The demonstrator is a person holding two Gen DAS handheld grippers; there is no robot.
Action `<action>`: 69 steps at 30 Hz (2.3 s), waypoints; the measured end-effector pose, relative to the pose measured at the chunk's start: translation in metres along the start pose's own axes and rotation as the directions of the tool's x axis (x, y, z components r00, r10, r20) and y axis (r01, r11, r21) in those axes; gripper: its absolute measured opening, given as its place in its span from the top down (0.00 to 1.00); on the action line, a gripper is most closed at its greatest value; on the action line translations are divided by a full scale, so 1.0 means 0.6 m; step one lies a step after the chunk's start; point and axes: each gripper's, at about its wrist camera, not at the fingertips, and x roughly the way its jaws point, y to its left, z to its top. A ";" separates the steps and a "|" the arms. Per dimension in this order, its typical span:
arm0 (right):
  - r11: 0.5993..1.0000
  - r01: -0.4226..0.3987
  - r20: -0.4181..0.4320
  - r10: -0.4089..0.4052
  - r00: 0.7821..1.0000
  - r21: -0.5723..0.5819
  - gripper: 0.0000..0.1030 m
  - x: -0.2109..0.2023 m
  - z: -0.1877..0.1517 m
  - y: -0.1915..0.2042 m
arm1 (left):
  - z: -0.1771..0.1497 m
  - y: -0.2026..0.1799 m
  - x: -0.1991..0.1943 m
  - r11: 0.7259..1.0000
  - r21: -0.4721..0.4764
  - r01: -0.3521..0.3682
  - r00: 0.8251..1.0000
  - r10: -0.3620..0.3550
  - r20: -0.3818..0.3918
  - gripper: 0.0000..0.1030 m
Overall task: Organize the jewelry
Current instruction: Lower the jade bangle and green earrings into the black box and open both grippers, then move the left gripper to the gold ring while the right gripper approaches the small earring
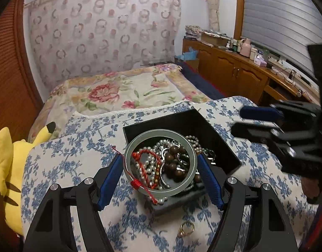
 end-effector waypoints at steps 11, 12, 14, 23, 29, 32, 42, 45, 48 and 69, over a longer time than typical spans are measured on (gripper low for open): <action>1.000 0.000 -0.013 0.000 1.000 0.006 0.59 -0.018 -0.039 -0.015 | 0.005 -0.004 0.038 1.000 -0.008 -0.025 0.999 0.025 -0.033 0.33; 1.000 -0.001 -0.011 0.001 1.000 0.004 0.59 -0.020 -0.041 -0.013 | 0.002 -0.005 0.038 1.000 -0.001 -0.028 0.999 0.028 -0.035 0.33; 1.000 -0.008 -0.007 0.008 1.000 0.001 0.59 -0.024 -0.046 -0.009 | -0.001 -0.007 0.036 0.999 0.004 -0.034 0.999 0.034 -0.029 0.32; 0.998 -0.056 0.006 0.056 0.998 -0.013 0.59 -0.046 -0.075 0.022 | -0.016 0.002 -0.006 0.999 -0.018 -0.028 1.000 0.028 0.014 0.18; 0.993 -0.111 -0.041 0.109 0.993 -0.043 0.59 -0.047 -0.126 0.066 | -0.057 0.006 -0.042 1.000 -0.011 -0.017 1.000 0.018 0.017 0.17; 0.989 -0.124 -0.082 0.118 0.990 -0.076 0.59 -0.034 -0.146 0.090 | -0.085 0.009 -0.051 1.000 -0.004 -0.011 1.000 0.011 0.000 0.17; 0.978 -0.122 -0.189 0.089 0.978 -0.168 0.59 0.015 -0.169 0.132 | -0.161 0.024 -0.059 1.000 -0.018 0.008 0.998 -0.009 -0.060 0.17; 0.978 -0.108 -0.198 0.071 0.978 -0.181 0.71 0.022 -0.169 0.135 | -0.174 0.026 -0.054 1.000 -0.021 0.010 0.997 -0.011 -0.075 0.18; 0.974 -0.110 -0.195 0.071 0.978 -0.199 0.86 0.022 -0.170 0.136 | -0.179 0.029 -0.047 0.999 -0.030 0.021 0.996 -0.024 -0.089 0.26; 0.992 -0.062 -0.118 0.050 0.992 -0.108 0.86 -0.020 -0.154 0.083 | -0.148 -0.045 0.004 0.994 0.083 0.077 0.988 -0.065 -0.140 0.64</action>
